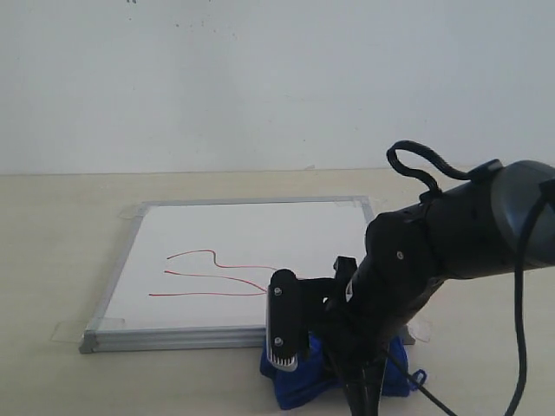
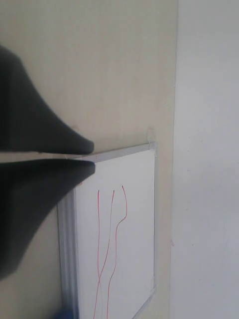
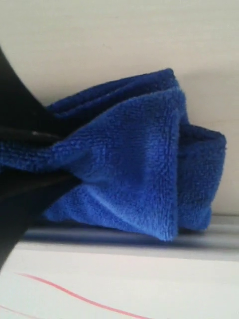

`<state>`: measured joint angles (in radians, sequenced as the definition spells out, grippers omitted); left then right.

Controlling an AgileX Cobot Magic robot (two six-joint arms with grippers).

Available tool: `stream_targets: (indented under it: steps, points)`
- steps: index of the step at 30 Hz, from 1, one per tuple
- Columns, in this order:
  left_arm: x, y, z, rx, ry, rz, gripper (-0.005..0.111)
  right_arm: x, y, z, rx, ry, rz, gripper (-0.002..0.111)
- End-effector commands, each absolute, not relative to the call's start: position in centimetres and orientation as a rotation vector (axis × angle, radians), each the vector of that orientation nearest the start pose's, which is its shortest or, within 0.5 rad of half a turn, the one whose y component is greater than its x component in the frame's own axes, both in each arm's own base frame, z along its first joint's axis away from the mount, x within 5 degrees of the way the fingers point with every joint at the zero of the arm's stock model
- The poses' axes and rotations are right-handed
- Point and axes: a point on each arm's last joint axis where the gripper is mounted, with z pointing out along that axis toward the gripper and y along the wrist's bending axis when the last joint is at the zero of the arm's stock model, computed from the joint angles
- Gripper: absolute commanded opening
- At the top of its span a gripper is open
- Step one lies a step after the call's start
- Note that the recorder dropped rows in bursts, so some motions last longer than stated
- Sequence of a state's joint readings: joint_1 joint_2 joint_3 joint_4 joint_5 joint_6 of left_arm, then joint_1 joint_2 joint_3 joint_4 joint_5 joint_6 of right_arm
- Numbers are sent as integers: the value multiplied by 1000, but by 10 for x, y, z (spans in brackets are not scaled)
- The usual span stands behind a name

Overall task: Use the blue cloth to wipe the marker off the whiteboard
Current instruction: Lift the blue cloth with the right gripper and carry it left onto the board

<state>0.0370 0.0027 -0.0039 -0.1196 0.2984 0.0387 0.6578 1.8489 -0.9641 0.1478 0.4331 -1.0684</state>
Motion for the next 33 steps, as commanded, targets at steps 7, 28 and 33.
stream_targets:
  steps: [7,28,33]
  points:
    - [54,-1,186,-69,1780,-48,4,261,210,201,-1868,1815,-10,0]
    - [54,-1,186,-69,1780,-48,4,280,220,266,-426,2187,559,0]
    - [54,-1,186,-69,1780,-48,4,306,246,280,-251,2327,661,0]
